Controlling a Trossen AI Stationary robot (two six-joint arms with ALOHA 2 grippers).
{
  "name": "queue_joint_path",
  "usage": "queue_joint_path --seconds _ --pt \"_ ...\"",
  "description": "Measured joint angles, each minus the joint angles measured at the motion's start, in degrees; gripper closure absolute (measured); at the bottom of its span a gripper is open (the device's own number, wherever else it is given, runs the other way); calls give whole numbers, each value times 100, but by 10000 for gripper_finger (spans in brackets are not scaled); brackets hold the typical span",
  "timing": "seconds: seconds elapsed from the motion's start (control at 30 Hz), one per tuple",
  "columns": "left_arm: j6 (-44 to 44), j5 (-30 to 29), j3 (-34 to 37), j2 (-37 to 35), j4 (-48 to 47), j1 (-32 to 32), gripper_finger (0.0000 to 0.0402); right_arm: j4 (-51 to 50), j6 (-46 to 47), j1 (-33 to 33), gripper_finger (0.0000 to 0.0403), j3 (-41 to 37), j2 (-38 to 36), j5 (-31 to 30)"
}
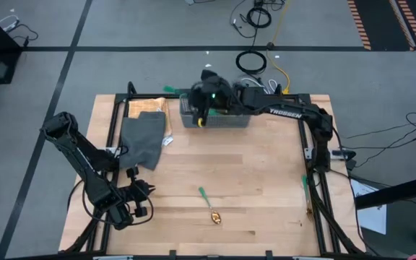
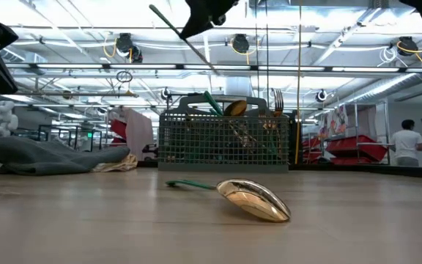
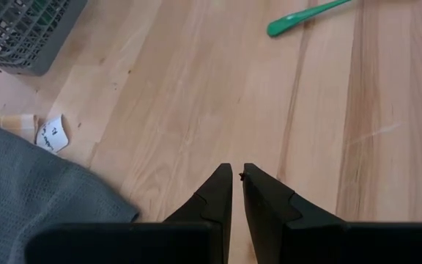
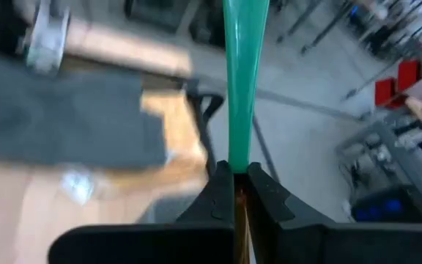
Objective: Sort silverware
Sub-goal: Put the green knife into the gray silverware basket
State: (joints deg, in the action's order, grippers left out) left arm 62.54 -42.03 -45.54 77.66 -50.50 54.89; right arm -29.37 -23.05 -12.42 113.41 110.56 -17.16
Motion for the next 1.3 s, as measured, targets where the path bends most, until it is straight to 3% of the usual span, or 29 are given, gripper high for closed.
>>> queue_joint_path --seconds 0.4,0.57,0.7,0.93,1.13,1.3 --pt "0 -28 0 1 -44 0 358 1694 -145 -640 402 -1297 -350 404" --pt "0 -56 0 -1 -154 0 358 2841 41 -897 402 -2480 -1023 424" --pt "2 -70 0 -1 -151 0 358 4068 375 -1133 402 -3693 -1612 801" --pt "5 -245 0 -1 -155 -13 358 6193 795 -1311 402 -5375 -1893 877" --pt "13 -251 0 -1 -142 -13 358 6946 1097 -1421 403 -6072 -1888 914" --pt "15 -260 0 -1 -107 -17 358 6979 1274 -1454 403 -6269 -1873 1005"
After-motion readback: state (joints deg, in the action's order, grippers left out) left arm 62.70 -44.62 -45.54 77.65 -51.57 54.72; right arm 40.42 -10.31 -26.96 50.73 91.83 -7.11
